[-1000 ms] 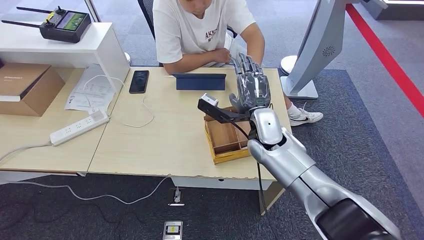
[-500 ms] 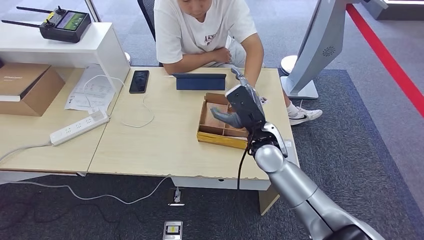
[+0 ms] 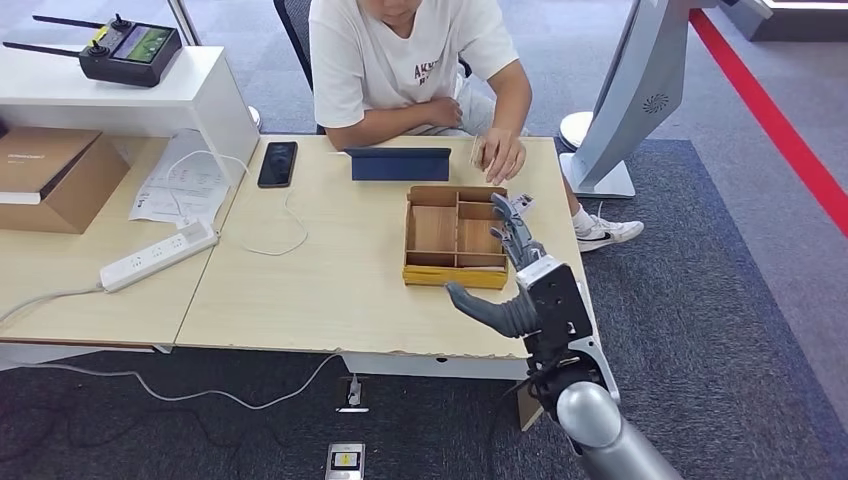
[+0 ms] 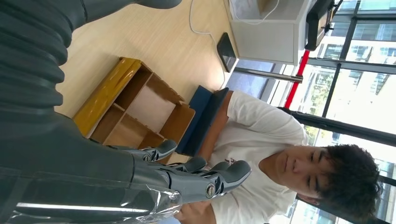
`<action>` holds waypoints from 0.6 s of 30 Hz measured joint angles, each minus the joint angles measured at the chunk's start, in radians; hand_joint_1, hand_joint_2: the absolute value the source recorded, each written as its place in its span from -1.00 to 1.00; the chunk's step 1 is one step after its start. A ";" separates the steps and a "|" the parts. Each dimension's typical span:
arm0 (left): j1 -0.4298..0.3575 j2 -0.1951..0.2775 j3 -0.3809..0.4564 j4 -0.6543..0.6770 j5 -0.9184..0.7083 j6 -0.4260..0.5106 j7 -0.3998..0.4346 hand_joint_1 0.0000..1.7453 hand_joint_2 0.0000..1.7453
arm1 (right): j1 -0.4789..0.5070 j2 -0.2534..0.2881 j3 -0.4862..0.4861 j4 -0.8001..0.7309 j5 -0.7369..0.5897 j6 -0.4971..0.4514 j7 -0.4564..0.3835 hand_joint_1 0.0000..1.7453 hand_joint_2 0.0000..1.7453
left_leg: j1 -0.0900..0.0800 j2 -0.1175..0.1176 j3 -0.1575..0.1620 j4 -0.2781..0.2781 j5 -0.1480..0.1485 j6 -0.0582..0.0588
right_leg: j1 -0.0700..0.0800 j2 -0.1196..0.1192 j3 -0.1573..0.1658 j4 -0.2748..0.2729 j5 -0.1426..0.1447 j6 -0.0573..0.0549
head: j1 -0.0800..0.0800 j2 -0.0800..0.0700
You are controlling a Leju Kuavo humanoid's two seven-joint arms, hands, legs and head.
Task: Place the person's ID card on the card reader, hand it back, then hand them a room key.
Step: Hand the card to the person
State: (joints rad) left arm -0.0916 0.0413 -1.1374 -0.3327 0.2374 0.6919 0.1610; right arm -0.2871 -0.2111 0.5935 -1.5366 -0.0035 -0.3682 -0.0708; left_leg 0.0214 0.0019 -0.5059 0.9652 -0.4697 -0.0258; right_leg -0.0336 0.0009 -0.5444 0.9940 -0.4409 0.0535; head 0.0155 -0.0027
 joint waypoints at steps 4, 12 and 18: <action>0.001 -0.003 0.017 0.004 -0.018 0.000 0.000 -1.00 -1.00 | 0.074 -0.008 -0.027 -0.057 0.065 -0.009 -0.019 -1.00 1.00 | 0.000 0.000 0.000 0.000 0.000 0.000 | 0.000 0.000 0.000 0.000 0.000 0.000 | 0.000 0.000; 0.003 -0.006 0.052 0.009 -0.048 0.000 0.005 -1.00 -1.00 | 0.191 -0.026 -0.100 -0.146 0.400 -0.194 0.013 -1.00 1.00 | 0.000 0.000 0.000 0.000 0.000 0.000 | 0.000 0.000 0.000 0.000 0.000 0.000 | 0.000 0.000; 0.006 -0.015 0.083 0.009 -0.082 0.000 0.010 -1.00 -1.00 | 0.244 -0.006 -0.252 -0.146 0.908 -0.326 0.137 -1.00 1.00 | 0.000 0.000 0.000 0.000 0.000 0.000 | 0.000 0.000 0.000 0.000 0.000 0.000 | 0.000 0.000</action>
State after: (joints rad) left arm -0.0856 0.0267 -1.0545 -0.3234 0.1551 0.6920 0.1710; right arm -0.0427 -0.2175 0.3411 -1.6823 0.9048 -0.6937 0.0662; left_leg 0.0214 0.0019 -0.5058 0.9652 -0.4700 -0.0256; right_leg -0.0338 0.0009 -0.5440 0.9939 -0.4409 0.0535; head 0.0156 -0.0027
